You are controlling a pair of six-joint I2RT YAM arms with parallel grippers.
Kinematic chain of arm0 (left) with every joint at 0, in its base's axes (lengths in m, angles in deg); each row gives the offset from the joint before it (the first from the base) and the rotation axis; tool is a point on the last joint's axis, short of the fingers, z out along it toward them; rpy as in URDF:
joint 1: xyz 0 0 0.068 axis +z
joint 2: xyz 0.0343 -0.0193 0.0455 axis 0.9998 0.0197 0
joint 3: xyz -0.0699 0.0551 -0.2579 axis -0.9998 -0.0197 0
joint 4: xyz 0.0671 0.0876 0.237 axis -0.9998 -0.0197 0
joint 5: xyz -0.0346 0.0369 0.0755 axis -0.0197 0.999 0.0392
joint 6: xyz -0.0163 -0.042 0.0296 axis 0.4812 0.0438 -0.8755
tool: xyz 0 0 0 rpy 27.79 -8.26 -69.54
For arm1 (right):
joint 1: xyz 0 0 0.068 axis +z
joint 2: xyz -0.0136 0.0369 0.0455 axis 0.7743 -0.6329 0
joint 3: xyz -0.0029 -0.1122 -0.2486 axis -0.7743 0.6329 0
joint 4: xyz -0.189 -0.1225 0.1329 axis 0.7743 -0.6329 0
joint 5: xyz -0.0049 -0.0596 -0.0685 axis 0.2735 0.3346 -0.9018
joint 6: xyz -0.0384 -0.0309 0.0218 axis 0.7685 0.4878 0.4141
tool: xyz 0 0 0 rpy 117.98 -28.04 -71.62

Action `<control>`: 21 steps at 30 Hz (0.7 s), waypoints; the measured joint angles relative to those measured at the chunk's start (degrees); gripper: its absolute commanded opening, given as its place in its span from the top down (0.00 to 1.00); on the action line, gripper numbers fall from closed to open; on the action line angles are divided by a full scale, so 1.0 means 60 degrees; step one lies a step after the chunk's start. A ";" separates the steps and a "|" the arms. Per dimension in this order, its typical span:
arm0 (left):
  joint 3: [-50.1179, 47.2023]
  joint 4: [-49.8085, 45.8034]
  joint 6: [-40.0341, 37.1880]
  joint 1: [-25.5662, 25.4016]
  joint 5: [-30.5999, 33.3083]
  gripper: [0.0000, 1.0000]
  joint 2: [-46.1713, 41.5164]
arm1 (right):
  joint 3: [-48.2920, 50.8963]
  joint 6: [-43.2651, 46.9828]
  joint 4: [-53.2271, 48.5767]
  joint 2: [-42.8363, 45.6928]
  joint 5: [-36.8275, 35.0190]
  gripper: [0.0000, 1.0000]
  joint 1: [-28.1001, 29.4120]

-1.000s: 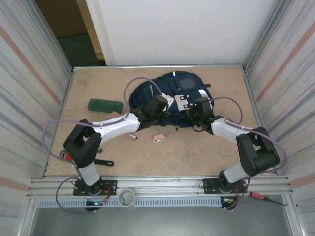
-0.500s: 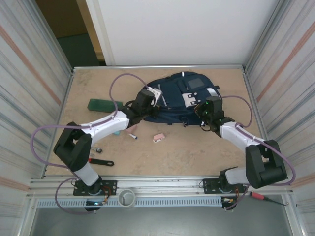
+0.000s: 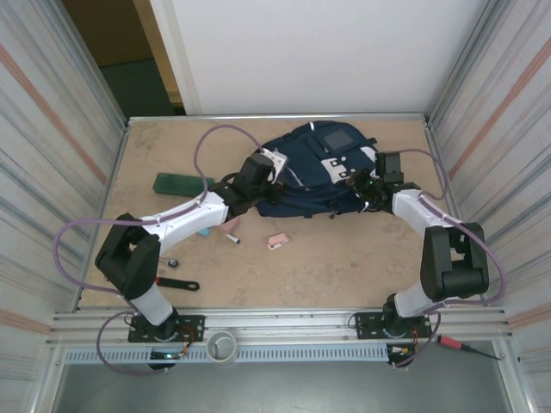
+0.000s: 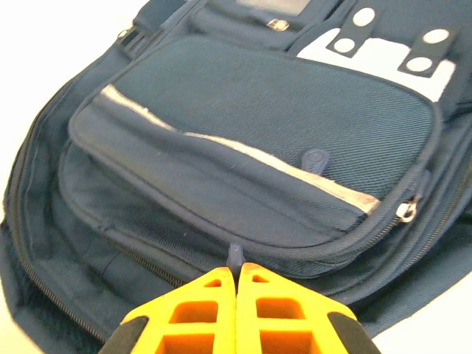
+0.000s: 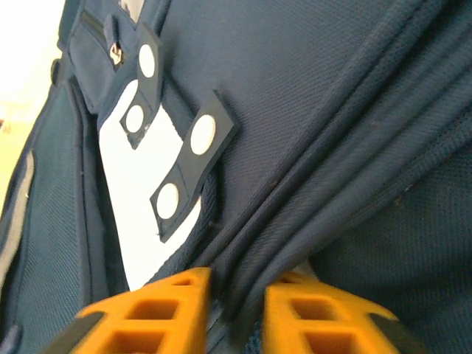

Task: Pack books, pencil case, and school supplies into a backpack

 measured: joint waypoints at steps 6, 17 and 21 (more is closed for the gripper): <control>0.0543 -0.0160 0.0076 -0.0594 -0.0087 1.00 0.0204 | 0.0262 0.0484 -0.0546 0.0623 0.0415 0.47 -0.0237; 0.0572 -0.0248 0.0182 -0.0954 -0.0106 1.00 0.0310 | 0.1741 0.0000 -0.0066 0.1439 0.0335 0.45 0.0612; 0.0572 -0.0291 0.0178 -0.1027 -0.0069 1.00 0.0310 | 0.1767 -0.0146 0.0390 0.1279 0.0229 0.46 0.0608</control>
